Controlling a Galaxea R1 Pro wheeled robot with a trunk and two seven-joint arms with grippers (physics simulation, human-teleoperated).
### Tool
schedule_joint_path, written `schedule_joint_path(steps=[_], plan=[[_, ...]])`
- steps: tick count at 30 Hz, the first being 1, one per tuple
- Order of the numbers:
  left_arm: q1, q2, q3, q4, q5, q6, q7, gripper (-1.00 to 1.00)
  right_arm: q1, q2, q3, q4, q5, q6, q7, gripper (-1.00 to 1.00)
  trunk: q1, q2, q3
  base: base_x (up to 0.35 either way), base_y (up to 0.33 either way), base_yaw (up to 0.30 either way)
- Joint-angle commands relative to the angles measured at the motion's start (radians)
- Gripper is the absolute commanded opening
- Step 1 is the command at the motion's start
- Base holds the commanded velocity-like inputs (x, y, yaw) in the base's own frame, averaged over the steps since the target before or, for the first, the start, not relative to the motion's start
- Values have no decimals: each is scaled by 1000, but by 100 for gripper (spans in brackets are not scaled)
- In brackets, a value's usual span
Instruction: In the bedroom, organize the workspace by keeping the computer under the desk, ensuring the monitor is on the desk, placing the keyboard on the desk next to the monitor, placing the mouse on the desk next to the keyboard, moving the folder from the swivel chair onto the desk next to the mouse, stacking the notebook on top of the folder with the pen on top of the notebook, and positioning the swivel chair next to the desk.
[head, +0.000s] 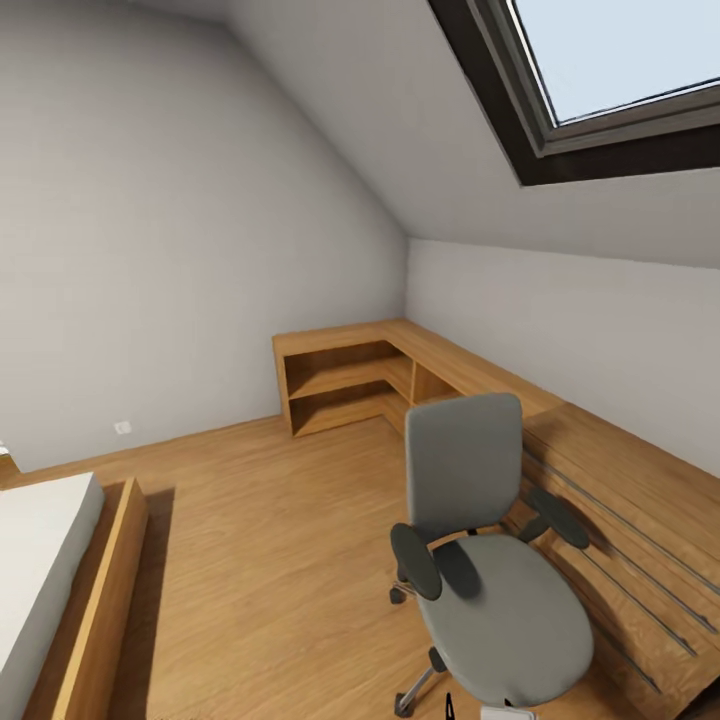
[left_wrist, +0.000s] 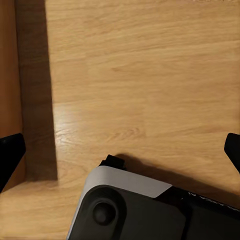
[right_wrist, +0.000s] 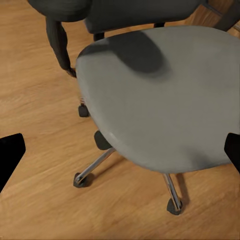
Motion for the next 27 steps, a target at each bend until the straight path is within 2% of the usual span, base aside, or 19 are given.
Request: schedule_joint_path(steps=[1, 21, 22, 27], plan=[[-1, 1, -8, -2, 8, -4, 6, 100, -1, 0, 9, 1, -10, -4, 0, 100, 0, -1, -1, 4, 3, 31], [-1, 0, -10, -2, 8, -4, 6, 100, -1, 0, 9, 11, -10, 1, 16, 100, 0, -1, -1, 0, 0, 4], [-1, 1, -9, -2, 8, -4, 6, 100, -1, 23, 8, 11, -10, -1, 42, 100, 0, -1, -1, 0, 9, 223], [-1, 1, -8, -2, 8, -4, 6, 100, -1, 28, 8, 12, -8, 0, 45, 100, 0, -1, -1, 57, 168, 262]])
